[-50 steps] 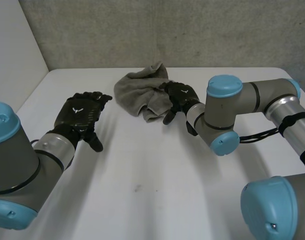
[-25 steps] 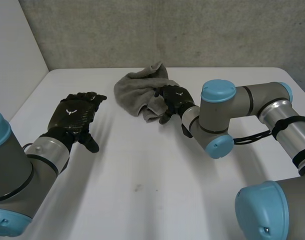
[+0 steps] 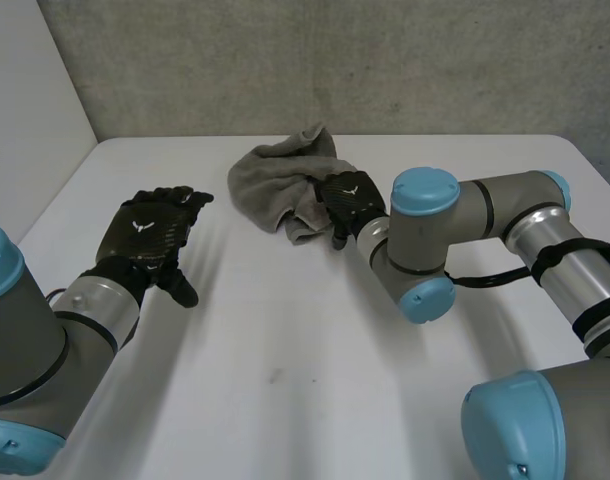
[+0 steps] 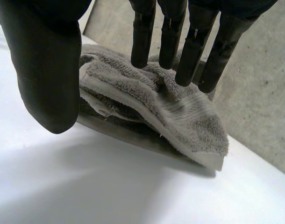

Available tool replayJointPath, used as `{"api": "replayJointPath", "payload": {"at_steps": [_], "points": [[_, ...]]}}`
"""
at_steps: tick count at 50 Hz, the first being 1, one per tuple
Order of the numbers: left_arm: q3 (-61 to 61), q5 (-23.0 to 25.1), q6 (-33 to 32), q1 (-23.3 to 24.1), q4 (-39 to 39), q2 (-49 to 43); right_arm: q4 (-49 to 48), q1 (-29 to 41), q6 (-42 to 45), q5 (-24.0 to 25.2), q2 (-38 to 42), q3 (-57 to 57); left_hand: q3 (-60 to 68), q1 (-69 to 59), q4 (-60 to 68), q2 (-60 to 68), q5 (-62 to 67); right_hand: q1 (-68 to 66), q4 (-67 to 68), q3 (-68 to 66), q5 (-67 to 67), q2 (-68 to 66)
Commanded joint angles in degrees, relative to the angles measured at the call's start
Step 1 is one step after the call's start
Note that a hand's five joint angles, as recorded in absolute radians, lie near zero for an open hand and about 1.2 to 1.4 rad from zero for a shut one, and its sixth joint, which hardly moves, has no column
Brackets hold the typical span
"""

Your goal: Fold the towel.

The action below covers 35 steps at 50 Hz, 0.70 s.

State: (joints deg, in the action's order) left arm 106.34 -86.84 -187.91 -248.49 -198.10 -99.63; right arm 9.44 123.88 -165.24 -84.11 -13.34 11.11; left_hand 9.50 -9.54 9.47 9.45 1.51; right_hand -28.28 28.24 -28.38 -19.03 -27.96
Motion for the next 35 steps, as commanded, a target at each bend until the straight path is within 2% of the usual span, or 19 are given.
{"api": "replayJointPath", "payload": {"at_steps": [1,22,27,29,35], "points": [[0.10,0.00,0.00,-0.07,-0.01,-0.13,-1.18,0.93,2.64,0.09,0.33,-0.13,0.50,-0.46,0.53,0.55,-1.51,-1.15,1.19,-1.05,-0.40,-1.47],[0.10,0.09,0.00,-0.33,-0.01,-0.21,-1.80,1.72,3.17,-0.88,0.94,-1.01,0.50,-0.46,0.53,0.55,-1.51,-2.33,2.37,-2.23,-1.58,-2.65],[0.36,0.09,0.00,-0.59,-0.09,-0.13,-0.30,1.90,3.26,-2.90,-2.31,-0.22,0.50,-0.46,0.53,0.55,-1.51,6.59,-6.55,6.69,7.33,6.27],[0.45,0.00,0.00,-0.59,-0.09,-0.13,0.92,2.07,3.26,-4.21,-4.93,0.40,0.50,-0.46,0.53,0.55,-1.51,15.63,-15.59,15.73,16.38,15.31],[0.45,0.00,0.00,-0.51,-0.80,-0.13,2.16,3.83,3.26,-5.01,-8.55,1.81,0.50,-0.46,0.53,0.55,-1.51,18.28,-18.24,18.38,19.03,17.96]]}}
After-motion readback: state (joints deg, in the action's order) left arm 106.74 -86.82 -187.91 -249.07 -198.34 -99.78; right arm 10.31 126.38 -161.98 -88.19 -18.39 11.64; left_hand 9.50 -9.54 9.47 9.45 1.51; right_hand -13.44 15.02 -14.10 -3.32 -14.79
